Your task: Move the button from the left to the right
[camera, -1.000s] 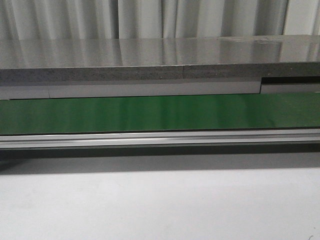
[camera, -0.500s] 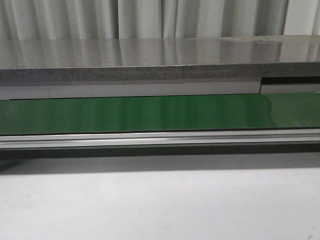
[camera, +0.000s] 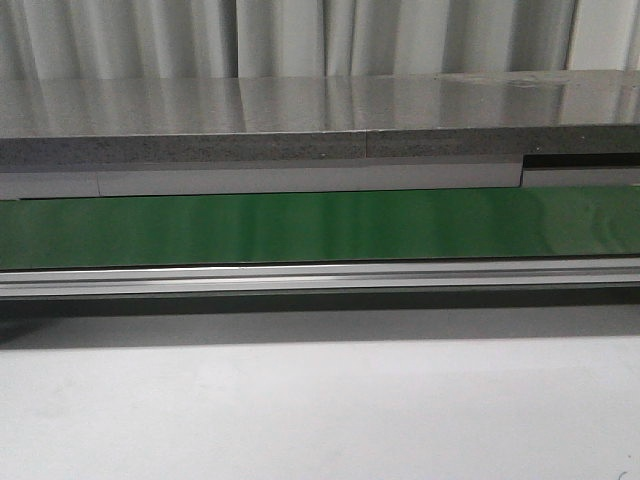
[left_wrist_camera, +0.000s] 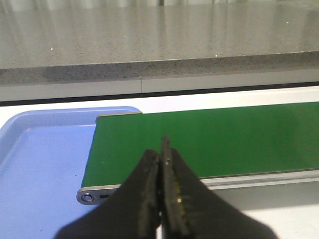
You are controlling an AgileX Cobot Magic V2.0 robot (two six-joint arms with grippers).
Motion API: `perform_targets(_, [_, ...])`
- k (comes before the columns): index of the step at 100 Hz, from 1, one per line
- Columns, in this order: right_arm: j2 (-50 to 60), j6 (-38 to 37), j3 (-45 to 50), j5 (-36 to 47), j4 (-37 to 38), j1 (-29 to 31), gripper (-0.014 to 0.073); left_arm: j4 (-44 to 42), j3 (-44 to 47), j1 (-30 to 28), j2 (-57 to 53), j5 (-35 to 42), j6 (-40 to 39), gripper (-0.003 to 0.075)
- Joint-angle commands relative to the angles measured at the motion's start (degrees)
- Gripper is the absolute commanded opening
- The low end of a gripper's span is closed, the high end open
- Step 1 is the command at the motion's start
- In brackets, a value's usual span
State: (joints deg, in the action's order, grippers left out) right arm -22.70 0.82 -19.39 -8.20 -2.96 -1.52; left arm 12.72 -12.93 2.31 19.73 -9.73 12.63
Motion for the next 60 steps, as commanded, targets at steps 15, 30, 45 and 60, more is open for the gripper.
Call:
perform_targets(15, [-0.2, 0.1, -1.5, 3.9, 0.1, -0.1, -0.0075, 0.7, -1.4, 0.5, 0.3, 4.3, 0.1, -0.0021])
perform_targets(30, [-0.2, 0.1, -1.5, 3.9, 0.1, -0.1, -0.0067, 0.7, -1.4, 0.5, 0.3, 4.3, 0.1, -0.0021])
perform_targets(45, [-0.2, 0.1, -1.5, 3.9, 0.1, -0.1, -0.0067, 0.7, -1.4, 0.5, 0.3, 4.3, 0.1, -0.0021])
perform_targets(60, [-0.2, 0.1, -1.5, 3.9, 0.1, -0.1, -0.0067, 0.7, -1.4, 0.5, 0.3, 4.3, 0.1, -0.0021])
